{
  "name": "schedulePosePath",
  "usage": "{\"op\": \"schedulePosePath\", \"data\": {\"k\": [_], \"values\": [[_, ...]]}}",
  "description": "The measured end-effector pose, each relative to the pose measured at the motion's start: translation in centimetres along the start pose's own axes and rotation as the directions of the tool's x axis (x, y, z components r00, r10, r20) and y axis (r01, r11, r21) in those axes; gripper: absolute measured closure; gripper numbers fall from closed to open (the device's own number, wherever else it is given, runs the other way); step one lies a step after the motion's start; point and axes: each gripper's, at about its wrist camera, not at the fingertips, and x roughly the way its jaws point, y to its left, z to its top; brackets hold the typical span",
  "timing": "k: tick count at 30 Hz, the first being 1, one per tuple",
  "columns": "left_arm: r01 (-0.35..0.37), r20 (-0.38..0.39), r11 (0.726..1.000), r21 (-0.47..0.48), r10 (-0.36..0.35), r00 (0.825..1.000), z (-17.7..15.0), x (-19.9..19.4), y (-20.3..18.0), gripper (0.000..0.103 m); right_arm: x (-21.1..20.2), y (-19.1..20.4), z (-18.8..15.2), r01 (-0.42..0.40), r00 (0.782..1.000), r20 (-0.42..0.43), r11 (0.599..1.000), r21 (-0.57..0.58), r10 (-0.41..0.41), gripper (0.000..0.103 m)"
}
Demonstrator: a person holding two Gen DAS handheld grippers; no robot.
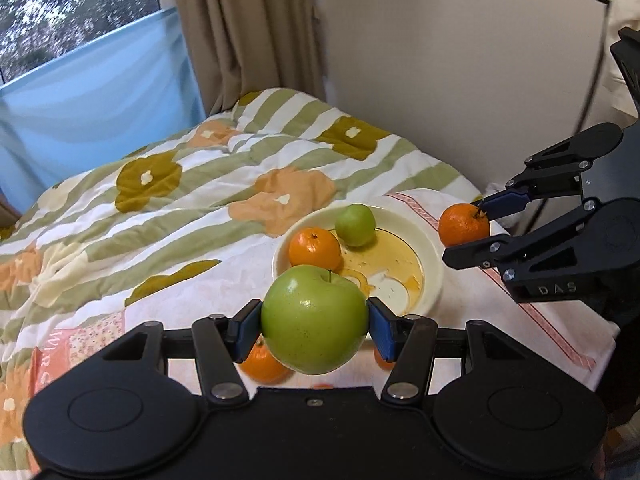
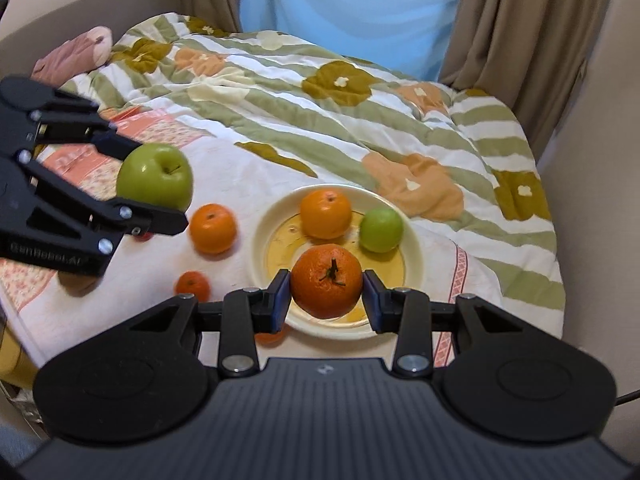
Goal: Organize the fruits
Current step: 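Carry the green apple and tangerine into the duck bowl and release both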
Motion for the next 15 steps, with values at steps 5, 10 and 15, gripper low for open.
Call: {"op": "schedulePosePath", "data": {"k": [5,10,15], "values": [[-0.011,-0.044,1.000,-0.028,0.010,0.999,1.2,4.4,-0.4,0.043,3.3,-3.5,0.9,0.005,1.000,-0.017,1.000,0.028,-0.005,0.050],[-0.020,-0.089,0.999,-0.027,0.018,0.996,2.0,8.9,-0.9,0.043,6.8,-6.0,1.2,0.004,0.999,-0.041,0.999,0.040,-0.003,0.050],[-0.025,-0.132,1.000,-0.008,0.024,0.991,2.0,12.2,-1.9,0.043,9.4,-7.5,1.0,-0.012,0.998,-0.064,0.999,0.048,0.015,0.050]]}}
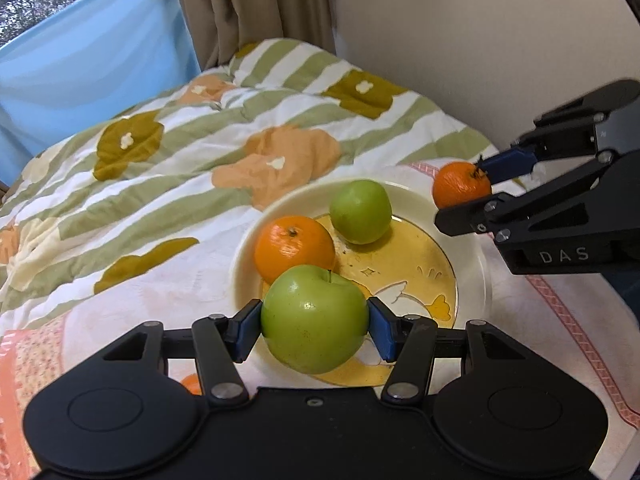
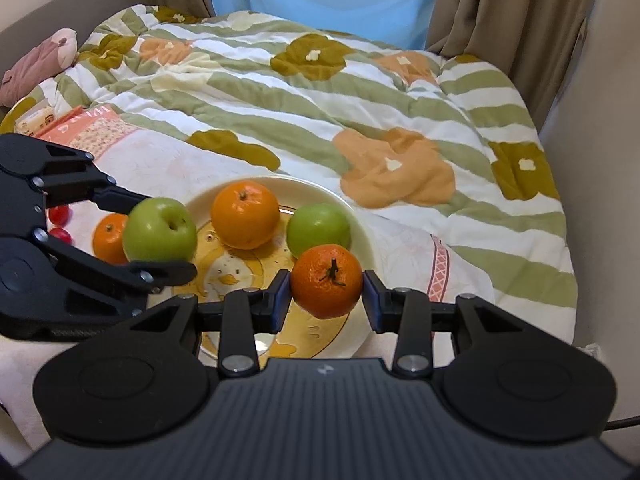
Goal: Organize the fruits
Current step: 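Carry the green apple and tangerine into the duck bowl and release both, then withdraw both open tools from the bowl toward the kiwi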
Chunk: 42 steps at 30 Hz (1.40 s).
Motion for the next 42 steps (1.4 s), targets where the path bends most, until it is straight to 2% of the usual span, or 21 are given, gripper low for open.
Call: {"op": "schedulePosePath", "data": {"k": [9,11,12,13,15,22,32,36,37,39,40,41,42], "values": [[-0.019,-0.071,1.000,0.006,0.019,0.997,-0.3,2.8,-1.3,0.042,1.8,-1.0,-0.4,-0.030,0.999,-0.026,0.999,0.014,0.030,0.050],[-0.034,-0.044,0.999,0.017,0.035,0.998,-0.2,2.3,-1.4,0.030,1.9,-1.1,-0.5,-0.033,0.999,-0.027,0.999,0.022,0.033,0.050],[-0.046,-0.031,0.999,0.025,0.047,0.998,-0.1,2.0,-1.4,0.013,1.9,-1.2,-0.6,-0.036,0.999,-0.029,0.999,0.029,0.037,0.050],[-0.056,-0.015,0.998,0.033,0.057,0.998,0.0,1.6,-1.5,0.002,1.9,-1.2,-0.6,-0.038,0.999,-0.030,0.999,0.034,0.039,0.050],[-0.059,0.012,0.998,0.038,0.059,0.998,-0.1,0.7,-1.5,0.002,1.9,-1.4,-0.7,-0.045,0.999,-0.029,0.998,0.044,0.046,0.050],[-0.060,0.017,0.998,-0.027,0.060,0.998,-1.2,-1.8,-0.7,0.001,1.7,-1.2,-0.9,-0.071,0.997,-0.028,0.996,0.059,0.072,0.050],[-0.091,0.028,0.986,-0.140,0.096,0.995,-3.1,-4.7,0.3,0.001,5.3,-1.2,-1.2,-0.098,0.994,-0.036,0.986,0.137,0.104,0.050],[-0.097,0.015,0.981,-0.165,0.101,0.995,-3.7,-4.9,0.5,0.001,6.3,-0.9,-1.4,-0.093,0.994,-0.052,0.989,0.119,0.100,0.049],[-0.093,0.010,0.981,-0.172,0.096,0.995,-3.8,-4.8,0.6,0.001,6.4,-0.8,-1.5,-0.087,0.994,-0.053,0.990,0.113,0.093,0.048],[-0.087,0.007,0.980,-0.179,0.089,0.996,-3.8,-4.8,0.4,0.001,6.4,-0.7,-1.6,-0.068,0.997,-0.034,0.992,0.103,0.072,0.028],[-0.089,0.007,0.980,-0.178,0.092,0.996,-3.8,-4.8,0.3,0.001,6.2,-0.7,-1.7,-0.078,0.997,-0.020,0.992,0.099,0.080,0.011],[-0.092,0.007,0.980,-0.176,0.095,0.995,-3.8,-4.8,0.2,0.001,5.9,-0.7,-1.7,-0.111,0.994,-0.002,0.989,0.101,0.112,0.000],[-0.094,0.008,0.980,-0.176,0.096,0.995,-3.8,-4.9,0.1,0.001,5.6,-0.6,-1.7,-0.126,0.992,0.013,0.987,0.100,0.126,0.000]]}}
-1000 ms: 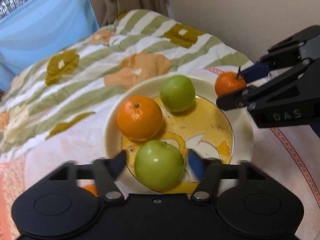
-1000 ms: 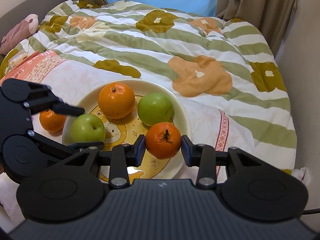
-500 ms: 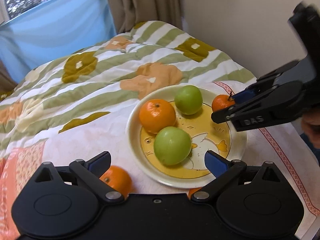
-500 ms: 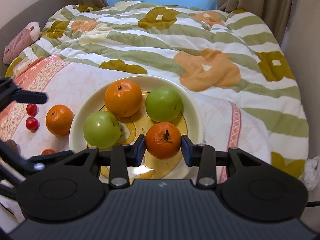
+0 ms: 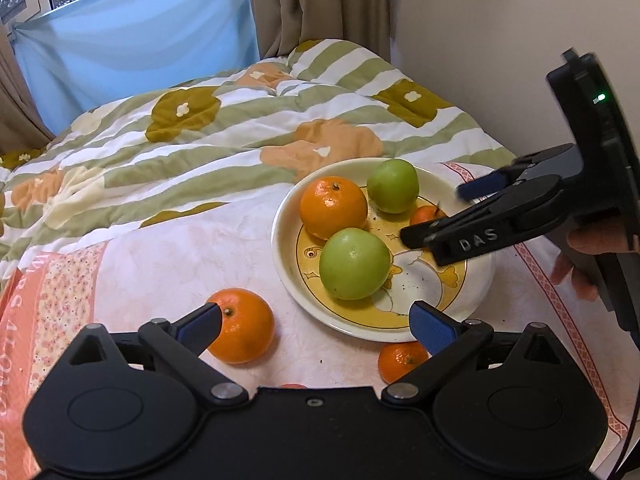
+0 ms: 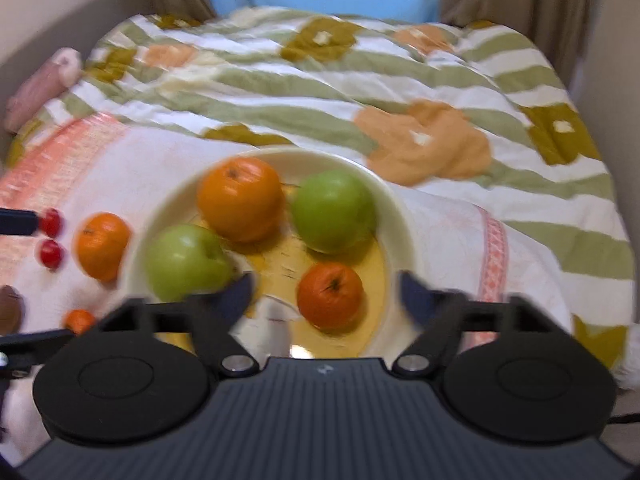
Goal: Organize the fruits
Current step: 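Withdraw both open tools from the bowl toward the kiwi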
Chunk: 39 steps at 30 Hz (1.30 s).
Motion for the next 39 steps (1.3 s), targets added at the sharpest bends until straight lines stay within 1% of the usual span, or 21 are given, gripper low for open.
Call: {"op": "schedulePosePath", "data": {"k": [3,7,10,13,15,18,21,23,26,33,39], "values": [[-0.005,0.008,1.000,-0.005,0.005,1.000,0.0,-0.6,-0.3,0.001,-1.2,0.6,-0.1,0.037,0.998,0.054,0.998,-0.046,-0.034,0.000],[-0.022,0.023,1.000,-0.012,0.023,0.999,-0.3,-1.9,-0.3,0.001,-3.0,0.6,0.0,0.025,0.996,0.089,0.998,-0.058,-0.020,0.000],[-0.058,0.057,0.998,-0.026,0.060,0.997,-0.6,-3.6,-0.3,0.001,-4.9,1.1,0.1,0.027,0.995,0.101,0.997,-0.071,-0.020,0.000],[-0.090,0.086,0.994,-0.056,0.094,0.992,-1.1,-5.8,-0.3,0.001,-7.1,1.8,0.1,0.007,0.994,0.108,0.997,-0.075,0.001,0.000],[-0.102,0.100,0.992,-0.073,0.109,0.989,-1.6,-7.1,-0.1,0.001,-8.6,2.4,0.1,0.018,0.995,0.101,0.995,-0.094,-0.008,0.000],[-0.137,0.127,0.985,-0.101,0.149,0.981,-2.7,-9.3,0.2,0.001,-10.6,3.3,0.0,0.020,0.995,0.102,0.994,-0.108,-0.009,0.000],[-0.172,0.160,0.975,-0.140,0.194,0.968,-3.7,-11.7,0.6,0.002,-12.6,4.1,-0.3,-0.015,0.995,0.096,0.995,-0.103,0.025,0.000],[-0.189,0.181,0.967,-0.173,0.220,0.959,-4.4,-13.3,0.9,0.002,-13.9,5.0,-0.5,-0.027,0.994,0.101,0.994,-0.104,0.037,0.000],[-0.203,0.196,0.957,-0.207,0.244,0.950,-5.5,-15.2,1.7,0.002,-15.7,6.7,-0.9,-0.023,0.993,0.115,0.992,-0.120,0.037,0.000],[-0.235,0.198,0.936,-0.263,0.290,0.936,-7.8,-18.1,4.1,0.002,-17.4,11.0,-2.0,-0.021,0.990,0.139,0.993,-0.116,0.037,0.000],[-0.227,0.172,0.929,-0.292,0.285,0.943,-9.8,-18.3,6.4,0.002,-16.7,14.3,-3.0,-0.026,0.990,0.139,0.997,-0.068,0.035,0.000]]}}
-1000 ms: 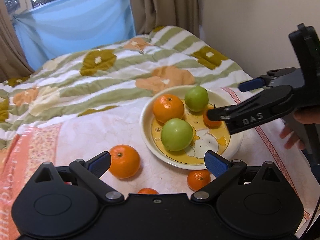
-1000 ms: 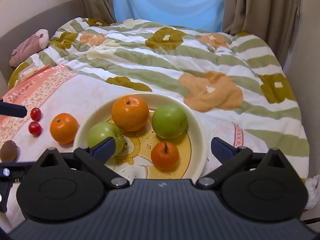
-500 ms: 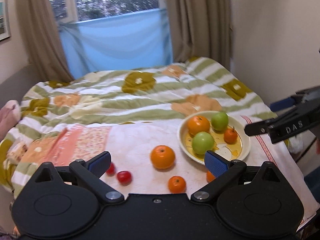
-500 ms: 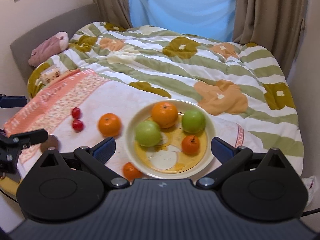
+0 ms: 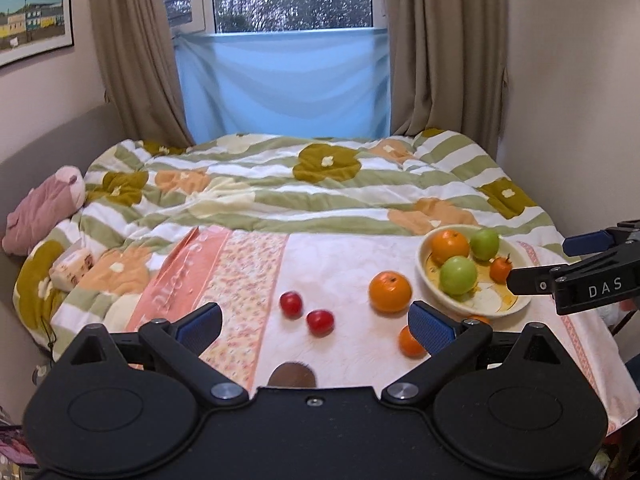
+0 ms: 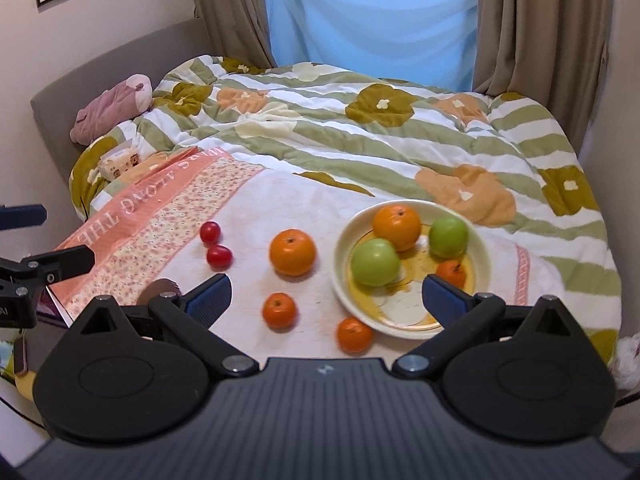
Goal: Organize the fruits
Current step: 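Withdraw both open tools from the bowl toward the kiwi, then close the left tool around the brown kiwi while the right tool grasps a tangerine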
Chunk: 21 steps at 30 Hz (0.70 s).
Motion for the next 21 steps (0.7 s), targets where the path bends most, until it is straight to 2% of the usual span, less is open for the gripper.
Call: {"op": "schedulePosePath", "data": {"k": [4,9,13,21], "values": [[0.011,-0.033,1.000,0.016,-0.010,0.999,-1.2,1.4,1.7,0.002,1.5,1.8,-1.2,0.013,1.000,-0.015,1.000,0.021,-0.013,0.000],[0.075,-0.071,0.997,0.026,-0.073,0.995,-2.9,3.9,3.4,0.005,4.0,3.2,-2.5,0.032,0.999,-0.033,0.998,0.054,-0.030,0.000],[0.135,-0.115,0.990,0.045,-0.129,0.985,-4.4,6.8,4.5,0.009,6.4,3.9,-3.6,0.055,0.997,-0.056,0.994,0.099,-0.049,0.000],[0.209,-0.209,0.975,0.074,-0.190,0.959,-6.0,11.9,5.5,0.019,11.1,5.3,-5.1,0.113,0.989,-0.108,0.984,0.138,-0.099,0.000]]}}
